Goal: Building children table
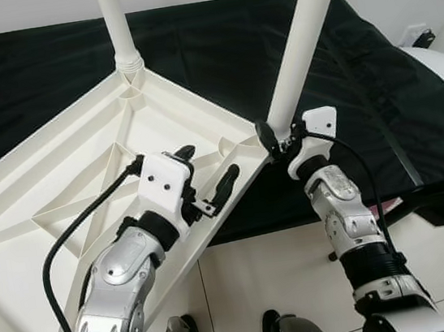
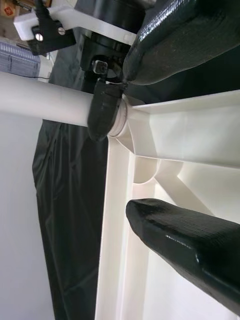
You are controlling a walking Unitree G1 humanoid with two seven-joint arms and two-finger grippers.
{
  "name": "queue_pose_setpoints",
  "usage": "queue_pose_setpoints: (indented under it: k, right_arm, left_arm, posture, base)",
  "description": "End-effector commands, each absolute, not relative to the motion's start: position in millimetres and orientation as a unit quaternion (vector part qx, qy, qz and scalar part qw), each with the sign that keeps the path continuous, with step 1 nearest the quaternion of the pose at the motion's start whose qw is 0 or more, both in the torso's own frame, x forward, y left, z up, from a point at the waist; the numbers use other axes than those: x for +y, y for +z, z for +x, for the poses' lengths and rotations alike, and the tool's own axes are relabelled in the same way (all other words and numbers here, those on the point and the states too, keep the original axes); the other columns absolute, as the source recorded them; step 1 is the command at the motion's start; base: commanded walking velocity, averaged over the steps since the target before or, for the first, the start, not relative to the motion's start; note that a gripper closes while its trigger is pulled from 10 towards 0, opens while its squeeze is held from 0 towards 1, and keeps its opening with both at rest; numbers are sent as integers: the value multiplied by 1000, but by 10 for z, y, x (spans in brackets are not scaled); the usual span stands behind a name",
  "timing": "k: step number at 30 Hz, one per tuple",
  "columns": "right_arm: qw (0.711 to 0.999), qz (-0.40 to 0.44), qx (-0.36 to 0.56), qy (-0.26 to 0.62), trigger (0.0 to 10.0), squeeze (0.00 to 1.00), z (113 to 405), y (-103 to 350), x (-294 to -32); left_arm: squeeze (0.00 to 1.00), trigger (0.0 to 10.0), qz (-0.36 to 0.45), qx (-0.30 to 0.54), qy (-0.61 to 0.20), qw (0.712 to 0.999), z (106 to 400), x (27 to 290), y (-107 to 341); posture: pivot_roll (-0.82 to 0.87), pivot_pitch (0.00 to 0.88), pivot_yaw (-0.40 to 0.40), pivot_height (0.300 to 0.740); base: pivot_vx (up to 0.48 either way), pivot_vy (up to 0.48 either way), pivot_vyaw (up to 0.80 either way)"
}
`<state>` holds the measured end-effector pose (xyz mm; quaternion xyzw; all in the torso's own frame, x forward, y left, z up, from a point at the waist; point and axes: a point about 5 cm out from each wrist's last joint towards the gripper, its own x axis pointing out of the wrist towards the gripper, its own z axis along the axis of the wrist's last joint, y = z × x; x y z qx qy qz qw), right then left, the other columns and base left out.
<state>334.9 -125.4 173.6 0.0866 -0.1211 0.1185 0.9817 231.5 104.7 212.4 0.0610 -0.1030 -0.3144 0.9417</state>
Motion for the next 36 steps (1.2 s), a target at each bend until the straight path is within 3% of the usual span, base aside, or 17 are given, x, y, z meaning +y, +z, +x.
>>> queue_pose_setpoints:
  k: [1, 10, 21, 36]
  right_arm:
    - [984, 88, -109, 107, 10000, 0, 3207, 1642, -1282]
    - [981, 85, -109, 137, 10000, 0, 2941, 1577, -1279]
    - [990, 55, -94, 86, 10000, 0, 2744, 1521, -1513]
    - [996, 51, -37, 63, 10000, 0, 2780, 1387, -1540]
  left_arm:
    - [0, 10000, 56, -106, -278, 953, 2300, 1087, 2141]
    - [0, 10000, 48, -103, -292, 950, 2324, 1030, 2133]
    - [0, 10000, 48, -102, -290, 950, 2313, 1051, 2135]
    - [0, 10000, 52, -101, -295, 949, 2314, 1053, 2149]
  posture:
    - [-17, 232, -49, 740]
    - [-44, 238, -37, 740]
    - [-43, 241, -37, 740]
    - [-38, 244, -30, 740]
  base:
    - [0, 0, 0]
    - [0, 0, 0]
    - [0, 0, 0]
    - [0, 0, 0]
